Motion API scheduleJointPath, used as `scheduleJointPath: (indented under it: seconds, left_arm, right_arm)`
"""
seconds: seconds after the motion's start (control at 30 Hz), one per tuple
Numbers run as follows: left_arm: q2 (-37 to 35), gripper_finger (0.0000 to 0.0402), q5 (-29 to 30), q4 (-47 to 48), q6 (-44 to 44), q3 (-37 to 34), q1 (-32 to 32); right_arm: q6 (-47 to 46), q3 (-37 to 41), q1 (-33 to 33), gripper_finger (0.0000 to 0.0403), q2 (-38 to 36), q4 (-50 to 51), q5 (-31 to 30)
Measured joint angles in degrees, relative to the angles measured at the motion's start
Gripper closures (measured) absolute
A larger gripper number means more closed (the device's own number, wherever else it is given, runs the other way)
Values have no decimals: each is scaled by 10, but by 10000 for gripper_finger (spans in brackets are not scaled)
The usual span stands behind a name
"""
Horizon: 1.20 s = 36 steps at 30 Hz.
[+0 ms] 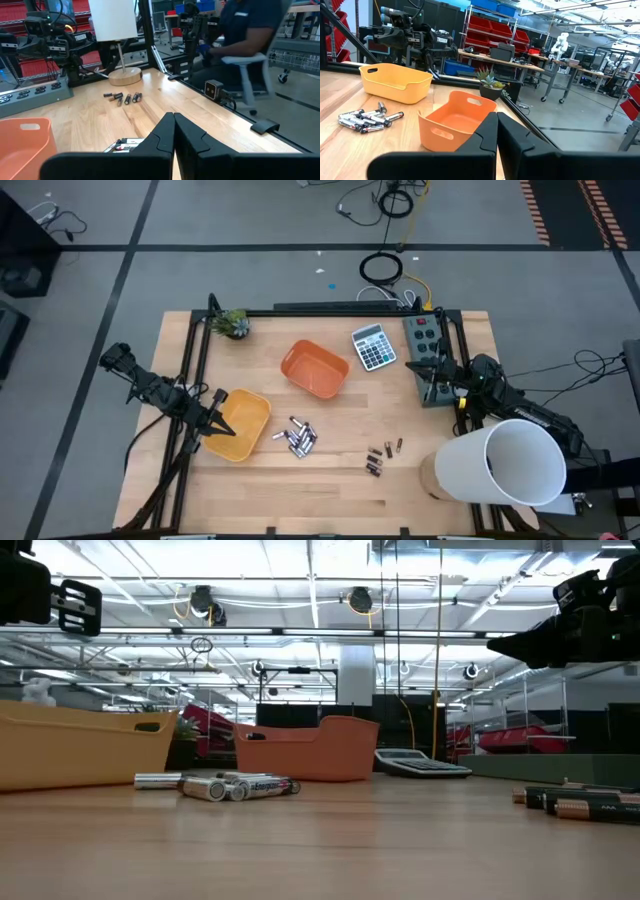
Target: Sort batteries
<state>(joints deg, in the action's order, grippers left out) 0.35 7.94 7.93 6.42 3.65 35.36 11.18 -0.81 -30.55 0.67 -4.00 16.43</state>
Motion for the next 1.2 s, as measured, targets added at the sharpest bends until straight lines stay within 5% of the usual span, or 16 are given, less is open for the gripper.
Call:
scheduleJointPath:
  seconds: [0.57,1.03,1.2]
  left_arm:
    - [0,392,0,0,0,0,0]
    - [0,392,0,0,1,0,0]
    - [0,392,41,-17,46,-1,0]
  right_arm:
    - [-4,0,0,403,0,-5,0]
    - [-186,0,0,403,0,-18,2]
    - [-241,0,0,403,0,-18,2]
